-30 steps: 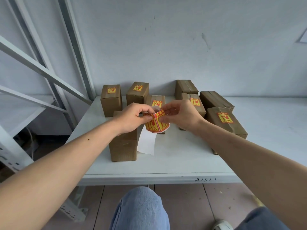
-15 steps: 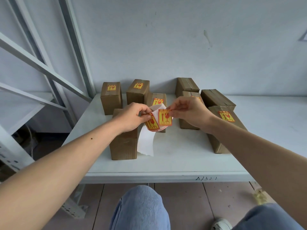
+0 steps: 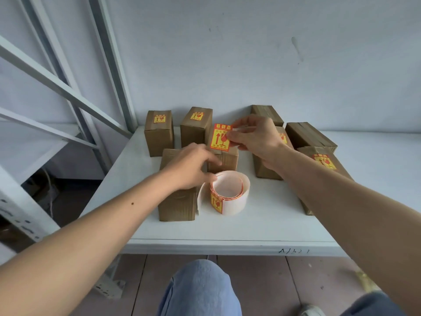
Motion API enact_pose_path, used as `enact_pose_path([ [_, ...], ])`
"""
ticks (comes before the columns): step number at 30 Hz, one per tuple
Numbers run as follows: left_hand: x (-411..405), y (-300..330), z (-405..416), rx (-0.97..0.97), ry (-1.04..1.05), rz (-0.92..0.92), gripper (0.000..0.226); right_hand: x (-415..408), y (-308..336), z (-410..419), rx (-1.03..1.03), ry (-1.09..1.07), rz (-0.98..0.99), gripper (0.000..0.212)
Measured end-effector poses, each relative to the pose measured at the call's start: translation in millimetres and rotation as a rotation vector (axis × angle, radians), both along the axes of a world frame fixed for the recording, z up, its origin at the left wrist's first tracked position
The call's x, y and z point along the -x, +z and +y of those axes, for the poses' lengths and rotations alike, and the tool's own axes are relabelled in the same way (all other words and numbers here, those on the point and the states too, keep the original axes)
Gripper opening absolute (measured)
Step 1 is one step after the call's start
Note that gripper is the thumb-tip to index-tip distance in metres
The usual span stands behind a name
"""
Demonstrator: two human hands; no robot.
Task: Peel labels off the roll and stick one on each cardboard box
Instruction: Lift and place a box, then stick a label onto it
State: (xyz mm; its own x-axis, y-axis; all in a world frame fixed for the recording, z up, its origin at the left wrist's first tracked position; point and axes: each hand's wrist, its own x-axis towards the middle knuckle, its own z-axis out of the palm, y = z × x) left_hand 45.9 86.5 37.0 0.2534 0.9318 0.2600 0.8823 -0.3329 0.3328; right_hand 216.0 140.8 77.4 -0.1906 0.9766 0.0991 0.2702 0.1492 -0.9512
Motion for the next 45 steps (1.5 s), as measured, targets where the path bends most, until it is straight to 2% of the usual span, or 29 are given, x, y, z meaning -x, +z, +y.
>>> enact_pose_path([
  [5,55.6,5.5,-5.0,-0.082,0.234,-0.329,0.022,39.4,-9.7,5.5,0.085,-0.011,-0.046,0.022],
  [8,86.4,4.0,-3.2,-0.032,0.347,-0.47,0.031,62.6,-13.5,1.8,0.16,0.091,-0.125,0.022],
  [11,102.3,-1.2,-6.2,0.243,0.345,-0.545,0.053,78.3,-16.3,-2.0,0.211,0.197,-0.274,0.02],
  [14,110.1,-10.7,-11.9,0.495,0.215,-0.632,0.082,85.4,-18.1,-1.3,0.262,0.235,-0.327,0.02],
  [16,113.0,-17.9,-13.4,0.545,0.132,-0.633,0.103,86.9,-18.2,-0.2,0.291,0.24,-0.331,0.019],
  [18,115.0,-22.7,-12.1,0.535,0.092,-0.609,0.109,88.6,-18.3,1.0,0.308,0.244,-0.336,0.018],
  [28,114.9,-24.3,-9.8,0.468,0.087,-0.529,0.107,90.7,-20.2,-0.4,0.33,0.227,-0.336,0.017],
  [38,112.5,-19.7,-9.9,0.474,0.098,-0.502,0.109,97.9,-19.8,-2.5,0.245,0.226,-0.443,0.016],
  [45,108.5,-19.0,-8.8,0.477,0.124,-0.542,0.099,100.4,-20.5,-2.0,0.172,0.227,-0.508,0.019],
])
